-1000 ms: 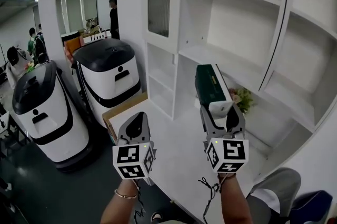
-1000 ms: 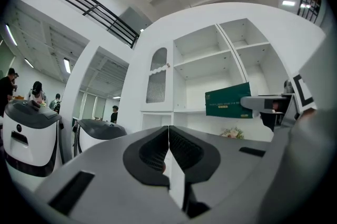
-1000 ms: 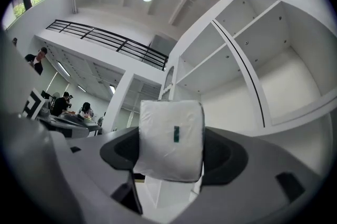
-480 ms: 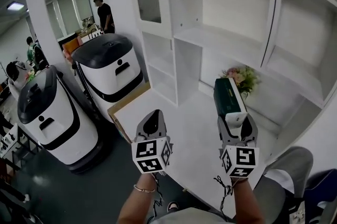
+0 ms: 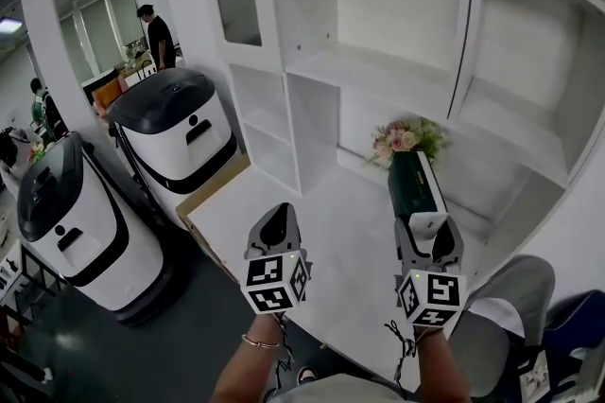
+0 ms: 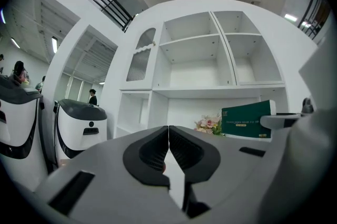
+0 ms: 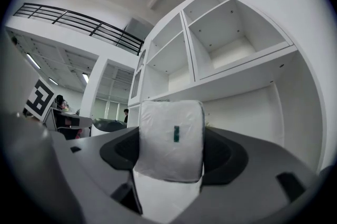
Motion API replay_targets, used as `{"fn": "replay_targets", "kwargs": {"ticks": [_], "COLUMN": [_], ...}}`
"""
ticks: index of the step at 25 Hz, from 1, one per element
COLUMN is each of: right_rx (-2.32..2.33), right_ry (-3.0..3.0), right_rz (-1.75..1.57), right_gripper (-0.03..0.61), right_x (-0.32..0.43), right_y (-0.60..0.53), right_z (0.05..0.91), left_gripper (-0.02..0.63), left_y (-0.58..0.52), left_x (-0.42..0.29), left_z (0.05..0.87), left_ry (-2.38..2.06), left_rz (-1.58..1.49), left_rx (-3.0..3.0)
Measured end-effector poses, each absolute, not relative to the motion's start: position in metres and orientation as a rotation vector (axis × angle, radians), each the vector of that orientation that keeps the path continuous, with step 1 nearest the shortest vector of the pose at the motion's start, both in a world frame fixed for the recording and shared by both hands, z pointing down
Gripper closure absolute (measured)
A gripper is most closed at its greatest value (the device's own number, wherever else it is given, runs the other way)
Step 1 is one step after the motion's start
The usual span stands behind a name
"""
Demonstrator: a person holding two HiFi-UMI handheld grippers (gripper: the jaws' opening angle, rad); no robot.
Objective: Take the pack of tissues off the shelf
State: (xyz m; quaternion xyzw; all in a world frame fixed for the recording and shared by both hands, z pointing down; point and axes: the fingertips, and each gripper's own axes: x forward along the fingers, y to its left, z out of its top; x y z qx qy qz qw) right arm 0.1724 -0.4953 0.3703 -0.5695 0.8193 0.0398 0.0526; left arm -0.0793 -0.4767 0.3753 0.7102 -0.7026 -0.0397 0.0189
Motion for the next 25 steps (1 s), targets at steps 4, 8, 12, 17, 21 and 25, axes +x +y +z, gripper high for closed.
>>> {"fn": "replay_targets", "kwargs": {"ticks": [4,8,12,17,21,25], "right_rx": [-1.752,-1.762,-1.781,-1.787,-1.793,-1.795], "right_ry": [2.454,2.443,2.434,2.425,2.421,2.418], "right_rz": [0.133,0.126,0.121,0.117,0.107,0.095], "right_gripper": [0.244,0.244,0.244,0.244,0.244,0.245], "right_x": [0.177,0.178,0.180,0.183,0.185,0.186], "right_y": [-0.493,-0.492,-0.491,-0.487,-0.486,-0.486], "right_z": [0.368,0.367,0.368,0.369,0.370,0.371], "left_gripper": [0.595,0.595,0.595,0.595,0.595,0.595], "left_y": [-0.480,-0.481,-0.482,-0.482,-0.482,-0.483], "left_x": [-0.074,-0.074,-0.074,-0.072,-0.070,-0.069], "left_z": [0.375,0.376,0.376,0.378,0.380,0.381], "left_ry": [-2.159,-2.150,-2.141,-2.126,-2.117,-2.113], "left_rz": [-0.125,-0.121,-0.122,-0.123,-0.119,-0.121], "left_rx": [2.226,2.235,2.239,2.244,2.246,2.245]}}
